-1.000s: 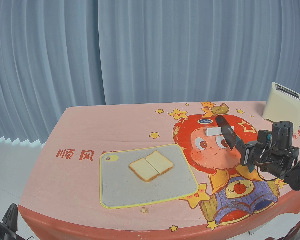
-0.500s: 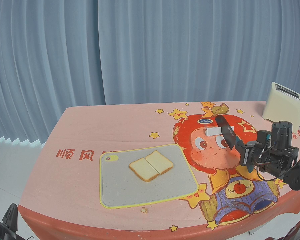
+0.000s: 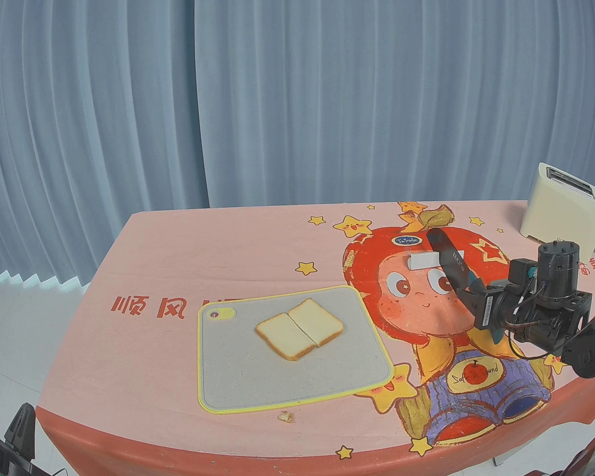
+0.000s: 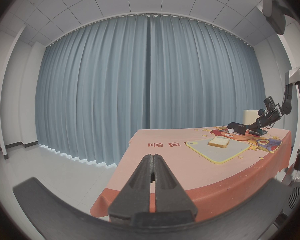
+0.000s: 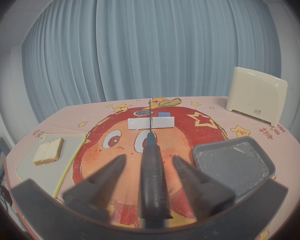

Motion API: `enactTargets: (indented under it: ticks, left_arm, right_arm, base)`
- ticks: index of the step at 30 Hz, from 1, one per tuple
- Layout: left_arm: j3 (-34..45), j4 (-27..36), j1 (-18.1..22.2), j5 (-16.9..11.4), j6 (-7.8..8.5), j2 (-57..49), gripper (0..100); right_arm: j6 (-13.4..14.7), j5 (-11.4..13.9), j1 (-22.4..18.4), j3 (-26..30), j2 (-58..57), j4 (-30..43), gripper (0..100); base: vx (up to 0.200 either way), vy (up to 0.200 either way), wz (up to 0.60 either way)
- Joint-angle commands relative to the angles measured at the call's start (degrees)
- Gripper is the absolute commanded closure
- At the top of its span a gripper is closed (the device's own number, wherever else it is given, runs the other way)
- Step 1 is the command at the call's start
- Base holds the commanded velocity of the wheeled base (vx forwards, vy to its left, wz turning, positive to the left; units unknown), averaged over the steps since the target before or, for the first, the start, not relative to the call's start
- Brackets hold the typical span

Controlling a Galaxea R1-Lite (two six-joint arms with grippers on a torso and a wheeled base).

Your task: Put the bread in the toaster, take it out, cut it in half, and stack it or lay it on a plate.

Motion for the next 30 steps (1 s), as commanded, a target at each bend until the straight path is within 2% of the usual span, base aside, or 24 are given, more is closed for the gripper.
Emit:
enactTargets:
  ticks: [1,8,17,30]
  left_arm:
    - [1.01,-0.03,0.02,0.08,-0.02,-0.93,100]
    - [1.01,-0.03,0.02,0.08,-0.02,-0.93,100]
    - [1.01,-0.03,0.02,0.08,-0.02,-0.93,100]
    - [1.01,-0.03,0.02,0.08,-0.02,-0.93,100]
  right_arm:
    - [0.32,-0.30,0.51,-0.33,-0.01,0.00,0]
    - [0.15,-0.65,0.68,-0.24,-0.27,-0.97,0]
    - [-0.20,-0.92,1.12,1.78,-0.01,-9.49,0]
    - [-0.12,-0.92,1.21,2.04,-1.50,-9.49,0]
  base:
    - [0.000,0.000,0.00]
    - [0.000,0.000,0.00]
    - [0.000,0.000,0.00]
    - [0.000,0.000,0.00]
